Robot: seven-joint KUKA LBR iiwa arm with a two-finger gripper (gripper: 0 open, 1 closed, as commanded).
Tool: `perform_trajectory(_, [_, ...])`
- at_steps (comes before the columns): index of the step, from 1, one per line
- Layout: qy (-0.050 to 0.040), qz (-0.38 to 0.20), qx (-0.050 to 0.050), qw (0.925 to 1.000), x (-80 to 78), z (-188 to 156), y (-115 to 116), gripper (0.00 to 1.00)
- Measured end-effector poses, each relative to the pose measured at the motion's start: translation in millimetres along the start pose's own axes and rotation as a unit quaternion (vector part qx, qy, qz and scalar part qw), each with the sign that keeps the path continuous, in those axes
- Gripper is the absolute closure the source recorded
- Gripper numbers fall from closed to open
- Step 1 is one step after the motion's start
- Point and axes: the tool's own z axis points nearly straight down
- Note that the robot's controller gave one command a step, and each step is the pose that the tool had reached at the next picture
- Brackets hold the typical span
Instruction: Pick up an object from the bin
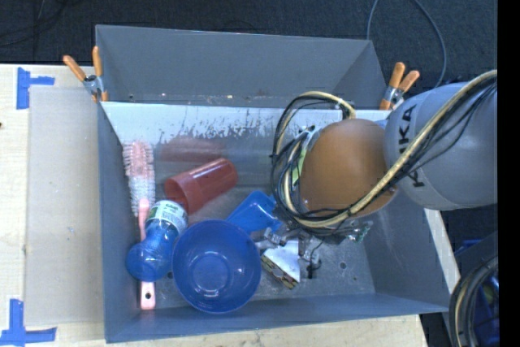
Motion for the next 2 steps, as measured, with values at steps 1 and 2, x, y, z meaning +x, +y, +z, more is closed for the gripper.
perform_trajectory(1, [-0.0027,0.001,0.003,1.0,-1.5,-27.2,-1.6,1.0])
perform_trajectory(2, [-0.0026,0.002,0.003,1.0,-1.8,-33.8,-1.0,1.0])
